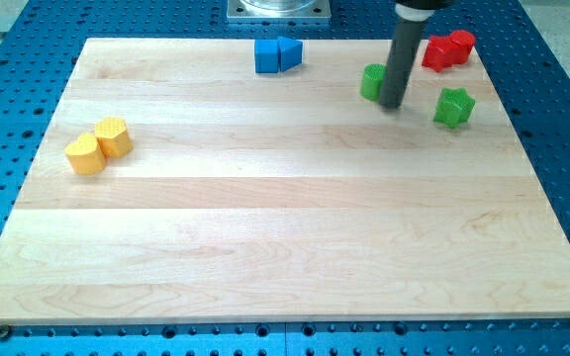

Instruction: Push the green circle diagonally bottom left to the green star

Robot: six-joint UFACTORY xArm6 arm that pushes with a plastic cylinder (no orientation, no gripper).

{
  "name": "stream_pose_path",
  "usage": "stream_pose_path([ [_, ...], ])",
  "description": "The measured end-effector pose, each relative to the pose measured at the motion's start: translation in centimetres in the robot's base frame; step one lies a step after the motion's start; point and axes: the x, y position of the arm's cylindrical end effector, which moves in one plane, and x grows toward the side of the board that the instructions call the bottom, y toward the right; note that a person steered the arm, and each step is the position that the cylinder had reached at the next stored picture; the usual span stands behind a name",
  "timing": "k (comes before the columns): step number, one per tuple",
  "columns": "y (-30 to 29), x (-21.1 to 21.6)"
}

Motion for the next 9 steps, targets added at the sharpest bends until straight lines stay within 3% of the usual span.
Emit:
stream_pose_path([
  [2, -0.6, -7.3],
  [6, 3.0, -11.8],
  [7, 1.8, -13.9],
  [8, -3.0, -13.9],
  [9, -4.1, -12.0],
])
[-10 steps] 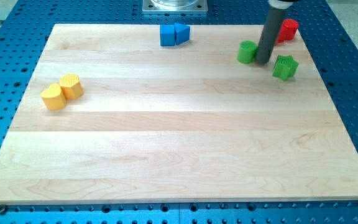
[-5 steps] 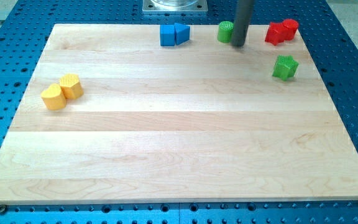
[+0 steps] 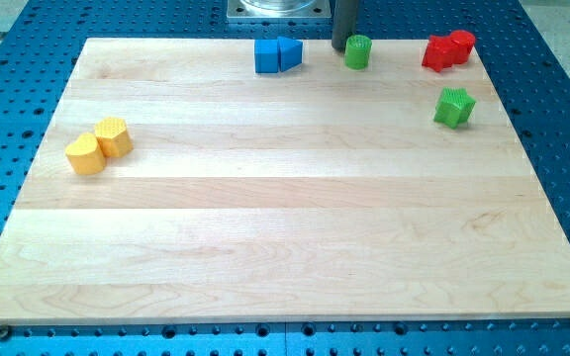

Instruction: Push the green circle diagonally bottom left to the green star

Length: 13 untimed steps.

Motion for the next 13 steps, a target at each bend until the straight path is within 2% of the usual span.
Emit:
stream_pose_path([
  [1, 0.0, 4.9],
  [2, 2.1, 7.8],
  [3, 4.6, 6.5],
  [5, 3.8, 5.2],
  [7, 7.7, -0.5],
  [8, 9.5, 1.2],
  [10, 6.0, 9.3],
  [11, 5.2, 7.9],
  [12, 3.5, 8.8],
  [13, 3.5, 13.9],
])
